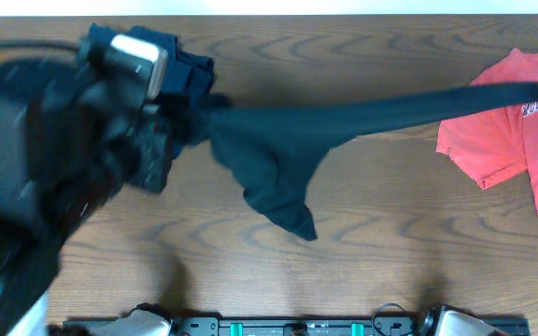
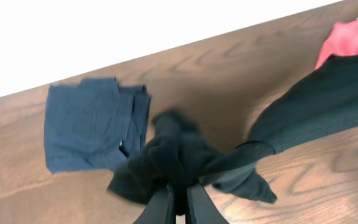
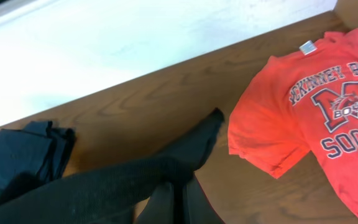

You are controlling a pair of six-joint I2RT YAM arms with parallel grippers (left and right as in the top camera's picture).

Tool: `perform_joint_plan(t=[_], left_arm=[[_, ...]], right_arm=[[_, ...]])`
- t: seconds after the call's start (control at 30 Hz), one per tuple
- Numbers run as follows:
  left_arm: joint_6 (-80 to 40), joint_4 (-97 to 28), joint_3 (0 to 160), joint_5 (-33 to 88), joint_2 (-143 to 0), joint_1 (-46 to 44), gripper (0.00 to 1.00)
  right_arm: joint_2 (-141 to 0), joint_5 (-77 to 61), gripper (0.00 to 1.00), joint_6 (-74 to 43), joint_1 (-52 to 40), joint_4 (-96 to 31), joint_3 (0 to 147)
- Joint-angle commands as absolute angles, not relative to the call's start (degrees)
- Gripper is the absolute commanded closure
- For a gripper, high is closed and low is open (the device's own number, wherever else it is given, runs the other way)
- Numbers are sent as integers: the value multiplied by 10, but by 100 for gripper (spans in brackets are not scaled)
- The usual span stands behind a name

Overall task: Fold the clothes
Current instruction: 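Lift the polo with both grippers and stretch it out flat, then lay the polo flat and release both grippers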

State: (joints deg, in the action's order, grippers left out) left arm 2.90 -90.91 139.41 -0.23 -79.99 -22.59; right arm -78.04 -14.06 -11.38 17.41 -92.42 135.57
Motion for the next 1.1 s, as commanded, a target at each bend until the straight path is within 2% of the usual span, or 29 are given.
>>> perform_joint_plan(t=[0.0, 0.23, 0.47, 0.7, 0.87, 1.03, 1.07], left_arm=[[34, -902, 1407, -6, -747, -233, 94], [43, -882, 1406, -51, -708, -233, 94], [44, -871, 1406, -71, -805, -233, 94], [45, -814, 1406, -71, -1002, -203, 94], [89, -736, 1406, -71, -1134, -183, 94], [143, -620, 1406, -77, -1226, -181, 93], [143, -604, 1406, -88, -1235, -181, 89]], right_arm=[[-740, -112, 99, -122, 180, -933, 1361], [-696, -79, 99, -137, 180, -936, 1361], [-748, -96, 99, -144, 179, -935, 1360], [-884, -137, 99, -143, 175, -910, 1360], [-1028, -148, 99, -141, 149, -860, 1360], [-1167, -169, 99, -141, 131, -745, 1360], [-1189, -185, 96, -140, 131, -717, 1360]])
